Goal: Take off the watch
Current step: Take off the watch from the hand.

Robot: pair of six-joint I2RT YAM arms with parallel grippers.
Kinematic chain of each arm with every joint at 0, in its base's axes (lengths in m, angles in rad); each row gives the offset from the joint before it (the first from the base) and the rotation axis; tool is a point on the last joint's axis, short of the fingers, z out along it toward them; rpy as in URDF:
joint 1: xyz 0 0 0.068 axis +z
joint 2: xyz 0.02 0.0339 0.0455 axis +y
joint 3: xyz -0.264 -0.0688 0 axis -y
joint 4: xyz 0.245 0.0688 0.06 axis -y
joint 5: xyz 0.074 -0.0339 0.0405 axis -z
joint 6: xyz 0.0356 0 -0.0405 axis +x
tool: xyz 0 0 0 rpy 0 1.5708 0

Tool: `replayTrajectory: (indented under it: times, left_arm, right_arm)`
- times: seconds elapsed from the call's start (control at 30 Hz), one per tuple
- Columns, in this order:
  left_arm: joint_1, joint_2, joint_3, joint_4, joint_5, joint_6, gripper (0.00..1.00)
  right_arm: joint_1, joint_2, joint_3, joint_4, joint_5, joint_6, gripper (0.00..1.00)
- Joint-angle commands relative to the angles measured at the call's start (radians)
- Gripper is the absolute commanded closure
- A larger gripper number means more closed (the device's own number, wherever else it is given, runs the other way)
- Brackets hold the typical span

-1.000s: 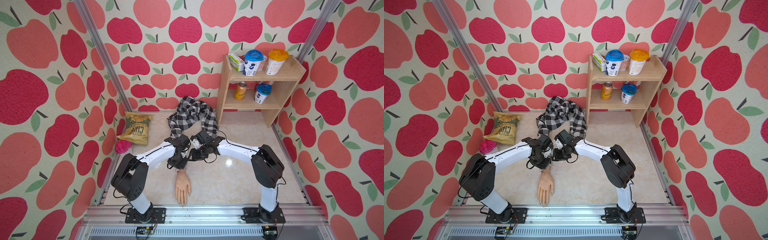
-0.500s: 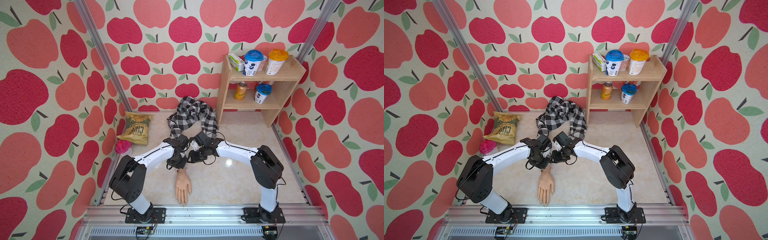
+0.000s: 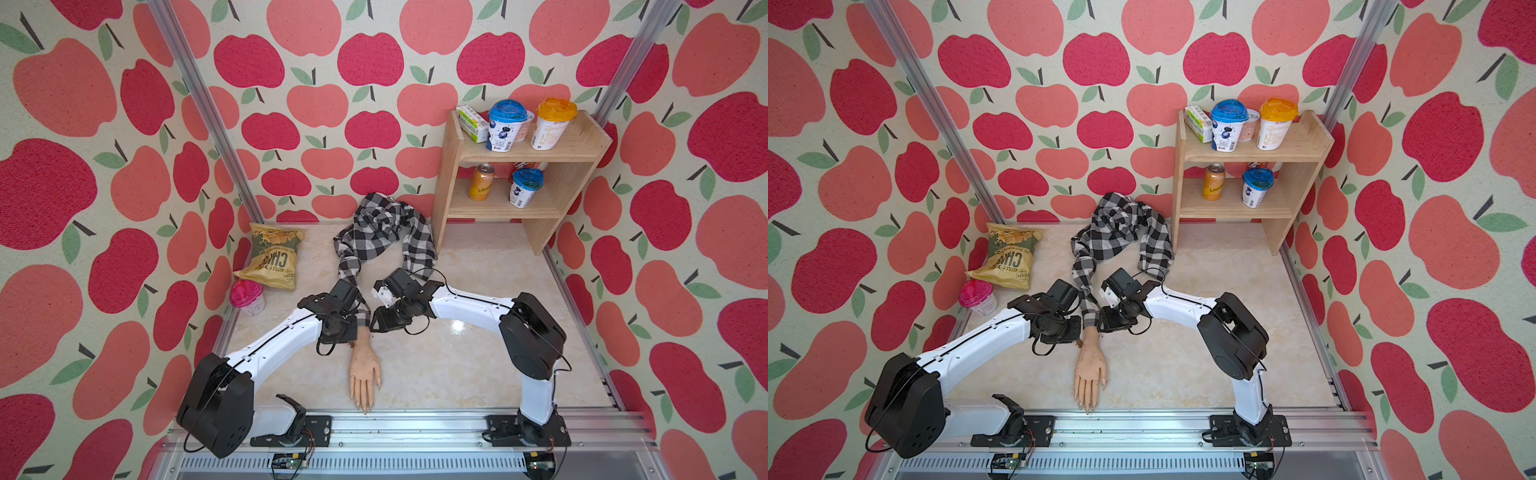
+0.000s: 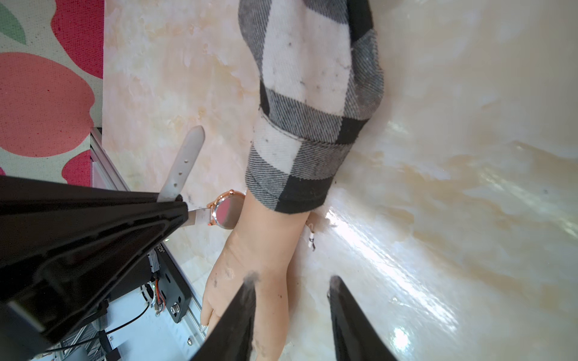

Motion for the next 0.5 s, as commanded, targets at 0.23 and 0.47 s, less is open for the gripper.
replayTrajectory:
  times: [0.23, 0.47]
  left_arm:
    - [0.041, -0.256, 0.055, -0.179, -0.112, -0.107, 0.93]
    - [0.032, -0.293, 0.090, -0.298, -0.133, -0.146, 0.93]
  right_arm:
    - [0.018, -0.017, 0.105, -0.108, 0.059, -0.033, 0.49]
    - [0.053, 0.073, 0.281, -0.174, 0.101, -0.104, 0.49]
